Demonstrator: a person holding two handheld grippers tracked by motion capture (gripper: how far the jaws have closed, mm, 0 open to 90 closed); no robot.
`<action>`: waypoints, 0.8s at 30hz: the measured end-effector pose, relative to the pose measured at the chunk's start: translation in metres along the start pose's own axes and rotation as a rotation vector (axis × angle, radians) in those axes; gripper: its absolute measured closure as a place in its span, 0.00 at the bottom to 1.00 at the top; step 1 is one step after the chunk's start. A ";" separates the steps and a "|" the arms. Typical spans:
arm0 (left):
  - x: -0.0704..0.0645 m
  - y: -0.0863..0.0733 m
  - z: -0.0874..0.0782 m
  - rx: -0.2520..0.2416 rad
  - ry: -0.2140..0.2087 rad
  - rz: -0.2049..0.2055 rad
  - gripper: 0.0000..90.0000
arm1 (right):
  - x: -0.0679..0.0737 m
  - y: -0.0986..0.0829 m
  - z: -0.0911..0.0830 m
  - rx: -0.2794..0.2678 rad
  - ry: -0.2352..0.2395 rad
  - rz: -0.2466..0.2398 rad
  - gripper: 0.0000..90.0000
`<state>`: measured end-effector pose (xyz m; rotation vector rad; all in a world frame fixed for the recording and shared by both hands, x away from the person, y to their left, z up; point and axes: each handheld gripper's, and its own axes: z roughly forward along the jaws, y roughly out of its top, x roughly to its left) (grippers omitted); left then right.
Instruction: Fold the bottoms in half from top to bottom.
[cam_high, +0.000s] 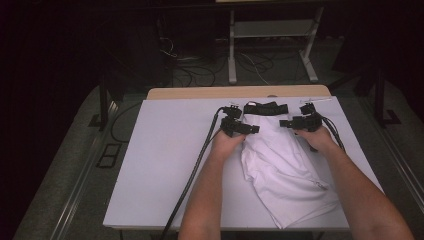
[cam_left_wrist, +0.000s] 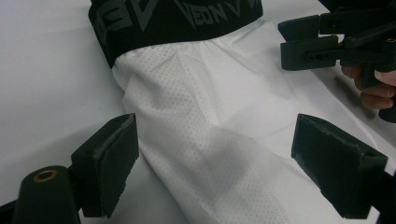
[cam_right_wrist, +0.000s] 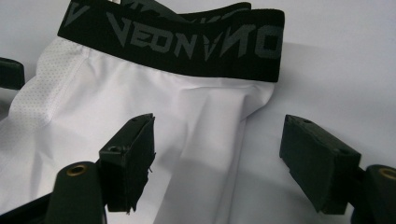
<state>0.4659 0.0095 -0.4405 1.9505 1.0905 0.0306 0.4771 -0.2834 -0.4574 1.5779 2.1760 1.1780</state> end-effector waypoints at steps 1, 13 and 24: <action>0.000 0.000 0.000 0.000 0.000 0.000 0.15 | 0.000 0.000 0.000 0.000 0.000 0.000 0.28; 0.006 -0.003 -0.005 -0.017 0.026 -0.015 0.16 | 0.003 0.001 -0.004 -0.020 0.006 -0.018 0.29; 0.005 -0.009 0.013 -0.025 0.101 -0.011 0.31 | 0.006 -0.001 0.009 -0.039 -0.025 0.008 0.43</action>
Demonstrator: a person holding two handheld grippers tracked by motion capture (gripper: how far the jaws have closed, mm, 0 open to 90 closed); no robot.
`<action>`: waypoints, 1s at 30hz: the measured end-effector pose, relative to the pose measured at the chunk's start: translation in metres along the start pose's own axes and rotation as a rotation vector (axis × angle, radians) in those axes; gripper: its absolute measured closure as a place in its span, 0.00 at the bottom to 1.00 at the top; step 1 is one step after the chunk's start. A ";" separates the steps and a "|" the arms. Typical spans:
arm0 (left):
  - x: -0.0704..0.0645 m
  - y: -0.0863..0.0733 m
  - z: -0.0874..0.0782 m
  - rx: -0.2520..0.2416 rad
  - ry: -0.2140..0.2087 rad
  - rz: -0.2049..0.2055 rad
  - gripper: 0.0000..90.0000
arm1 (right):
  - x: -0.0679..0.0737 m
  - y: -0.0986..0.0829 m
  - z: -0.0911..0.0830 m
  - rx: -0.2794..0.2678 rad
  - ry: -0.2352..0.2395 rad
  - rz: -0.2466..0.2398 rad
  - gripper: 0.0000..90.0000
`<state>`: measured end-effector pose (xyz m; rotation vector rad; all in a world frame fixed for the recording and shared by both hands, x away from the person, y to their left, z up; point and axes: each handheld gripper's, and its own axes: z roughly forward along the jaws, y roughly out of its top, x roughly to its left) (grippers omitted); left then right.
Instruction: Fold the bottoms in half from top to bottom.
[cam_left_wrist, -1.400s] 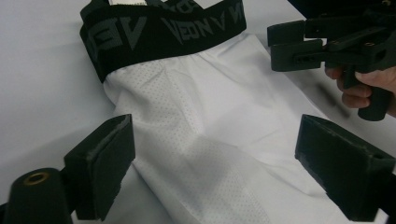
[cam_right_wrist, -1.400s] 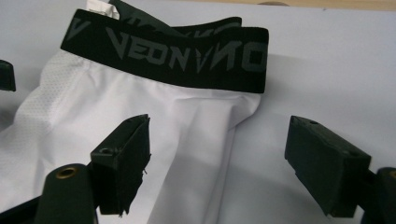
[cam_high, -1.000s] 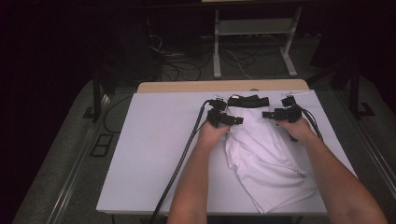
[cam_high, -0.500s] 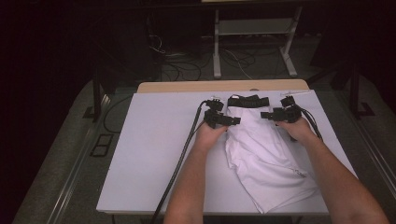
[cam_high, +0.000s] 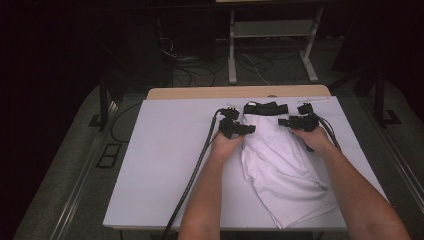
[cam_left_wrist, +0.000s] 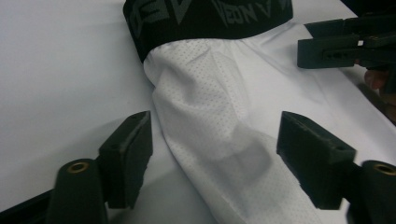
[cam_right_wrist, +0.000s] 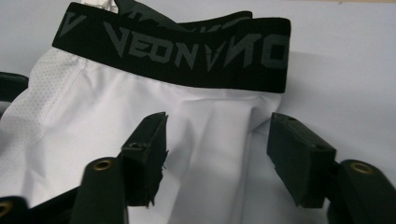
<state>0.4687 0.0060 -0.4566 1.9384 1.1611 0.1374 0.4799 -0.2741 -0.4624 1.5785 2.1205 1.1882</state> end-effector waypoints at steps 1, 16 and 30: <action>-0.002 0.000 0.001 -0.002 0.000 0.005 0.34 | 0.002 0.000 0.001 0.001 -0.001 -0.005 0.47; -0.012 0.003 0.008 0.011 0.114 0.053 0.93 | 0.004 0.000 -0.001 0.023 -0.043 -0.066 0.94; -0.015 0.010 -0.009 -0.064 0.029 0.093 0.98 | 0.009 0.002 -0.007 -0.008 -0.041 -0.112 0.97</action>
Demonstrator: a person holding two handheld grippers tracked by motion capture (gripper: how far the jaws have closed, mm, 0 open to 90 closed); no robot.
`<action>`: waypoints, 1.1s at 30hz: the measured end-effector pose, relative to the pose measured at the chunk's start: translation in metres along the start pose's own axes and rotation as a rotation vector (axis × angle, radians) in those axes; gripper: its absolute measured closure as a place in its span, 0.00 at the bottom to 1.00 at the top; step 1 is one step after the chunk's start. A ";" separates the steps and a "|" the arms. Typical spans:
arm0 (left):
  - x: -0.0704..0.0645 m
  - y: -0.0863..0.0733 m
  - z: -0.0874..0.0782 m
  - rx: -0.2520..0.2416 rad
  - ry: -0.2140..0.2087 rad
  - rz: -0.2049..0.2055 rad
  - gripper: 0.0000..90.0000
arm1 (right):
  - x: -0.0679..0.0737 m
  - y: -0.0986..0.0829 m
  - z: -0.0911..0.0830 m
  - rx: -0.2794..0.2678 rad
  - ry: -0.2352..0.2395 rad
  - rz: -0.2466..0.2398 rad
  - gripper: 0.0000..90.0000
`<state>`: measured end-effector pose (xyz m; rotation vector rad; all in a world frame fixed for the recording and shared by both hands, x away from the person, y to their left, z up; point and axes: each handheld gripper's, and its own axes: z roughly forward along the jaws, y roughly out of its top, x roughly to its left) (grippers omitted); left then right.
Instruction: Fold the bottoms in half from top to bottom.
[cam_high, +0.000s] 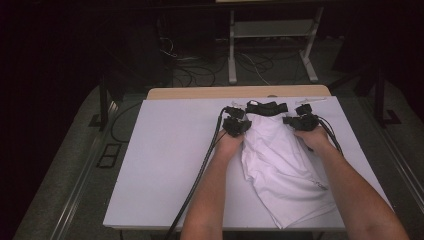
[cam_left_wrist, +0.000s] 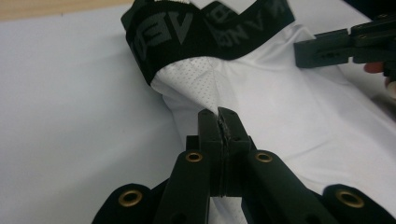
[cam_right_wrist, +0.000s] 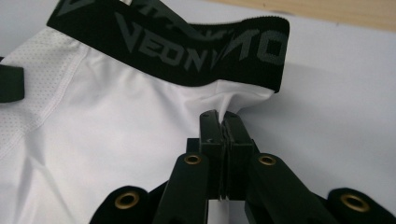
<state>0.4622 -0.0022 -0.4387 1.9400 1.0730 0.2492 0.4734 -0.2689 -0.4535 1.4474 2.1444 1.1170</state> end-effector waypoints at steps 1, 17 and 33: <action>0.000 0.000 0.000 0.000 0.000 0.000 0.98 | 0.000 0.000 0.000 0.000 0.000 0.000 0.97; 0.003 0.015 -0.030 -0.086 -0.082 0.024 0.98 | 0.006 0.015 -0.025 -0.095 0.030 -0.054 0.97; -0.002 0.029 -0.051 -0.150 -0.115 0.040 0.98 | 0.011 0.027 -0.038 -0.159 0.053 -0.059 0.97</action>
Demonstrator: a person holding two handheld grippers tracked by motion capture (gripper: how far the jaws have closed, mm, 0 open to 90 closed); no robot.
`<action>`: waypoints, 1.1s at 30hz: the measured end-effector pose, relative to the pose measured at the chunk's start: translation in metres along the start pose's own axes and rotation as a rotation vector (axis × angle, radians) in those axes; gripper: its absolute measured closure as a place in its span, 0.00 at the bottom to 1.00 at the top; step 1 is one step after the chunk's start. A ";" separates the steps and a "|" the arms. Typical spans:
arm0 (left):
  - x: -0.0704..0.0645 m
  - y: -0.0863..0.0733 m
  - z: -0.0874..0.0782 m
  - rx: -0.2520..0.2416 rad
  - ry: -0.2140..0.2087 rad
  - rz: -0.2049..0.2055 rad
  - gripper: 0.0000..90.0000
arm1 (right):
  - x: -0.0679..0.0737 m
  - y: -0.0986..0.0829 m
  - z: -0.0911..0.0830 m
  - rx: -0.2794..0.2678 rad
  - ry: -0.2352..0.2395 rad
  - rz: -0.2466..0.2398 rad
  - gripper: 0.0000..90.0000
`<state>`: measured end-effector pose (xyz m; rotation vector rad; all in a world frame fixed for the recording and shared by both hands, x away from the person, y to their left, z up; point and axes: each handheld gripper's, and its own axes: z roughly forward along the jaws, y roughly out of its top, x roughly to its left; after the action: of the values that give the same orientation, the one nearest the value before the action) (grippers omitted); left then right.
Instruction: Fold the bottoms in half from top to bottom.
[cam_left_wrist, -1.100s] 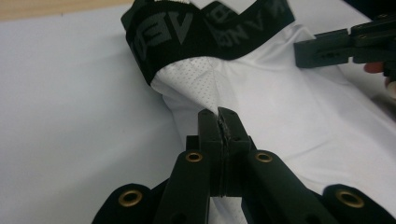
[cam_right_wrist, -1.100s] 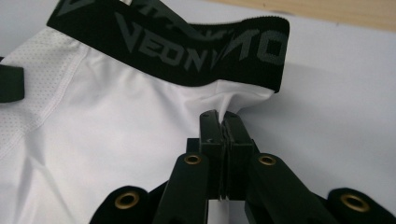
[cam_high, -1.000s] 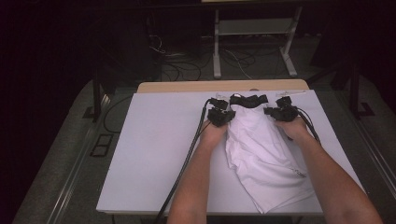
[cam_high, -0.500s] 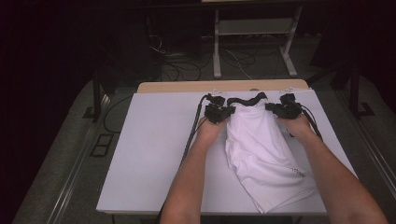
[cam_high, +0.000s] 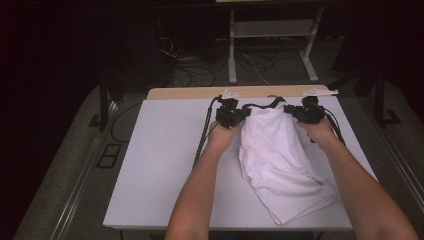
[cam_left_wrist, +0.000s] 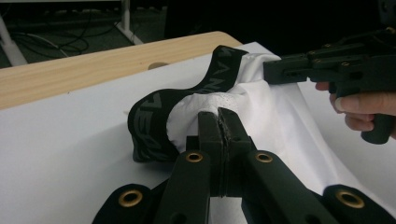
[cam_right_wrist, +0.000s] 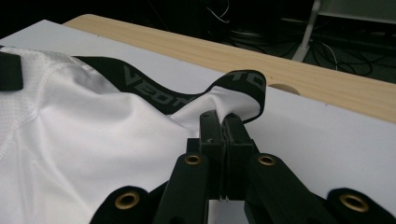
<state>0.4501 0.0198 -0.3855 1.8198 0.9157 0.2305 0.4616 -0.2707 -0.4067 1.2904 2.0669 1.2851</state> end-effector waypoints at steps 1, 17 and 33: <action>-0.003 0.002 -0.003 -0.009 -0.013 0.005 0.98 | -0.001 0.002 -0.005 -0.010 0.010 -0.004 0.97; -0.031 0.004 -0.025 -0.046 -0.068 0.064 0.98 | 0.008 0.009 -0.043 -0.041 0.061 -0.047 0.97; -0.076 -0.039 -0.050 -0.011 -0.127 0.139 0.98 | 0.028 -0.029 -0.091 -0.042 0.140 -0.079 0.97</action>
<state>0.3517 0.0103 -0.3783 1.8673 0.6995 0.2039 0.3693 -0.2968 -0.3815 1.1183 2.1498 1.4114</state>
